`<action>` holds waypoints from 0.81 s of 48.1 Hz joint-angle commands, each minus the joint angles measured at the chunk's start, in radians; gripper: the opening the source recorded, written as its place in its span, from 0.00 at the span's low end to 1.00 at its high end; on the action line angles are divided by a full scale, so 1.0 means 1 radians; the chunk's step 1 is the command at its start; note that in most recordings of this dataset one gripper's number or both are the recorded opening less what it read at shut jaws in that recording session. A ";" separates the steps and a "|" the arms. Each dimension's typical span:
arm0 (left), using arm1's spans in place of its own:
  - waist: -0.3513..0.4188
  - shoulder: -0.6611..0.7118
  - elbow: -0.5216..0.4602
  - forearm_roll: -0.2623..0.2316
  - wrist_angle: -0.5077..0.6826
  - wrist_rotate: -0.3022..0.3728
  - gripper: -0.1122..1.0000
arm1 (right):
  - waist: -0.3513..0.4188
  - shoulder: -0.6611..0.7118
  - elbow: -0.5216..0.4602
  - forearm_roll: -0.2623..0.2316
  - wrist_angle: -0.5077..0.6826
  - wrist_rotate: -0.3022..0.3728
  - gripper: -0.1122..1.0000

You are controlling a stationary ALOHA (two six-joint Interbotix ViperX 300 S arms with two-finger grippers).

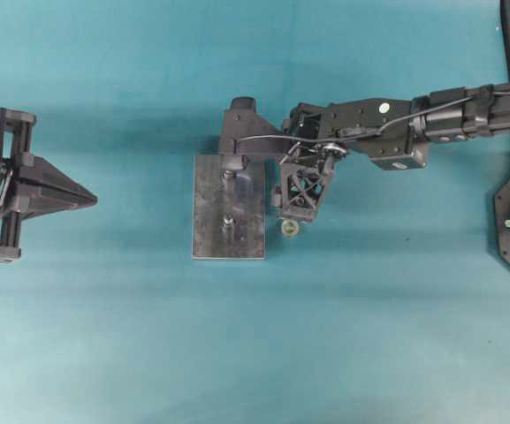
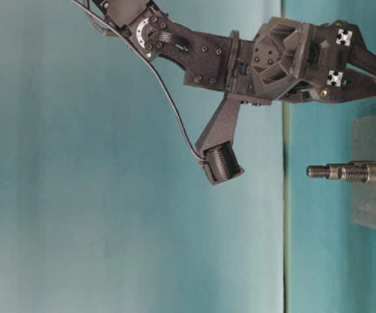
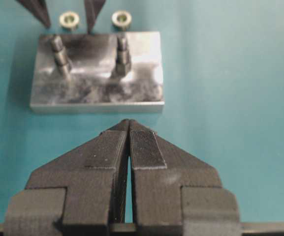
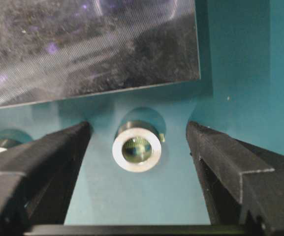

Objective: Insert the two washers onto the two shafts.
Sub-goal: 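Close the right gripper on the upper washer and lift it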

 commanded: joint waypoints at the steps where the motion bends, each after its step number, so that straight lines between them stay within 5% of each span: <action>1: -0.002 -0.002 -0.012 0.003 -0.009 0.000 0.10 | -0.008 -0.021 -0.015 -0.006 0.011 -0.008 0.88; 27: -0.002 -0.002 -0.011 0.002 -0.021 0.000 0.10 | -0.009 -0.028 -0.012 -0.006 0.040 -0.006 0.85; 39: -0.002 -0.002 -0.011 0.003 -0.023 -0.002 0.10 | 0.000 -0.026 -0.012 -0.005 0.040 -0.006 0.51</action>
